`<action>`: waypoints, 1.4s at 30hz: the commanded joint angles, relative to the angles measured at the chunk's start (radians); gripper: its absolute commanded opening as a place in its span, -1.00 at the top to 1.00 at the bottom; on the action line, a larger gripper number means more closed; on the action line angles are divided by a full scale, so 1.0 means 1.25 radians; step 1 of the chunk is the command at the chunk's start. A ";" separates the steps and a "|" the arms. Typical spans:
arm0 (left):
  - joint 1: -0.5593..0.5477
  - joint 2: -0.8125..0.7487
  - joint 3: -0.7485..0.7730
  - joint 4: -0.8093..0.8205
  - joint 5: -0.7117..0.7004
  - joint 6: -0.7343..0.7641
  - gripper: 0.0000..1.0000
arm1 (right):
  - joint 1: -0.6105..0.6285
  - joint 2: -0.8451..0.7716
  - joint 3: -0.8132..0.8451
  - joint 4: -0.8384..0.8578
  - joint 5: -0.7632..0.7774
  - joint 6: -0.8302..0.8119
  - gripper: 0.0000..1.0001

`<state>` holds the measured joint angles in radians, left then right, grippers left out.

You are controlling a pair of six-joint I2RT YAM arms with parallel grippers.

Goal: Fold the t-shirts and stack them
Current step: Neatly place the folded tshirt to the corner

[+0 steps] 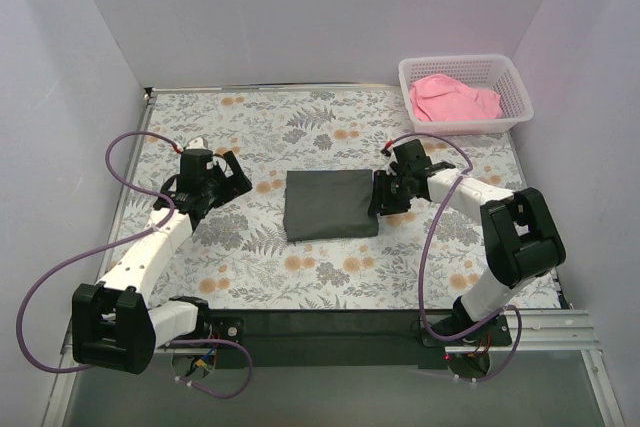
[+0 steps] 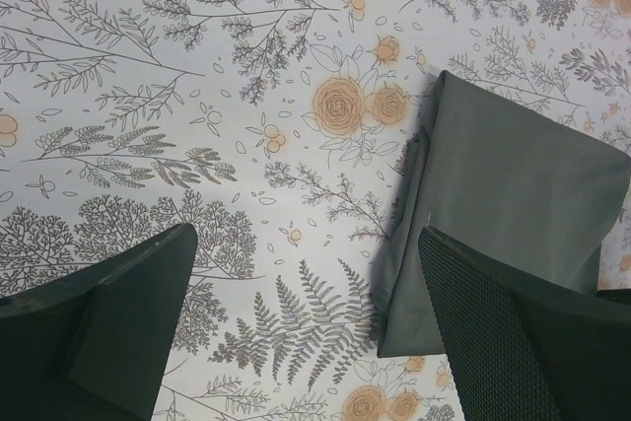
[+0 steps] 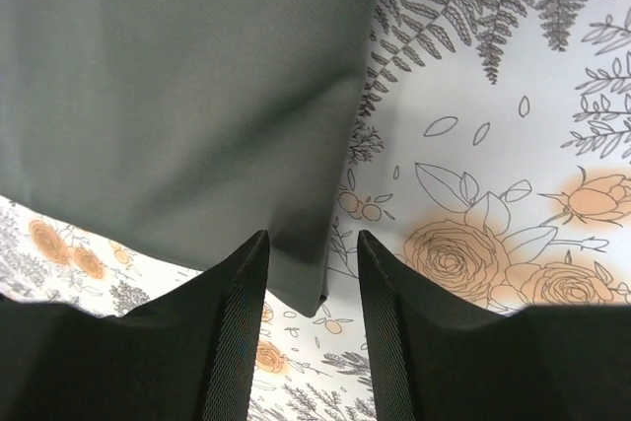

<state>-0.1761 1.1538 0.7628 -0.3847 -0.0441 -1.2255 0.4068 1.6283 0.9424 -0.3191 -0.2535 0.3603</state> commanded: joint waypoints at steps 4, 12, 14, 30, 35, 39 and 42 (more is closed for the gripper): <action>0.003 -0.026 0.001 0.011 -0.025 0.020 -0.75 | 0.041 0.043 0.057 -0.051 0.069 0.001 0.22; 0.003 -0.030 0.003 0.010 -0.030 0.024 -0.74 | 0.064 0.096 0.089 -0.108 0.142 -0.023 0.59; 0.003 -0.032 0.005 0.007 -0.041 0.026 -0.74 | 0.055 0.094 0.093 -0.136 0.189 -0.043 0.75; 0.003 -0.060 0.008 -0.004 -0.053 0.031 -0.74 | -0.236 0.105 0.212 -0.205 0.767 -0.324 0.97; -0.003 -0.073 0.007 -0.003 -0.045 0.031 -0.73 | -0.316 0.132 0.256 -0.171 0.809 -0.345 0.97; -0.009 -0.076 0.008 -0.005 -0.063 0.034 -0.73 | -0.399 0.138 0.239 -0.138 0.796 -0.347 0.97; -0.011 -0.073 0.007 -0.004 -0.062 0.034 -0.73 | -0.444 0.148 0.209 -0.114 0.772 -0.335 0.97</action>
<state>-0.1833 1.0874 0.7620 -0.3889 -0.0978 -1.1984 -0.1032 1.7950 1.2259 -0.5140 0.6853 -0.0570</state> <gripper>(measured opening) 0.867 0.013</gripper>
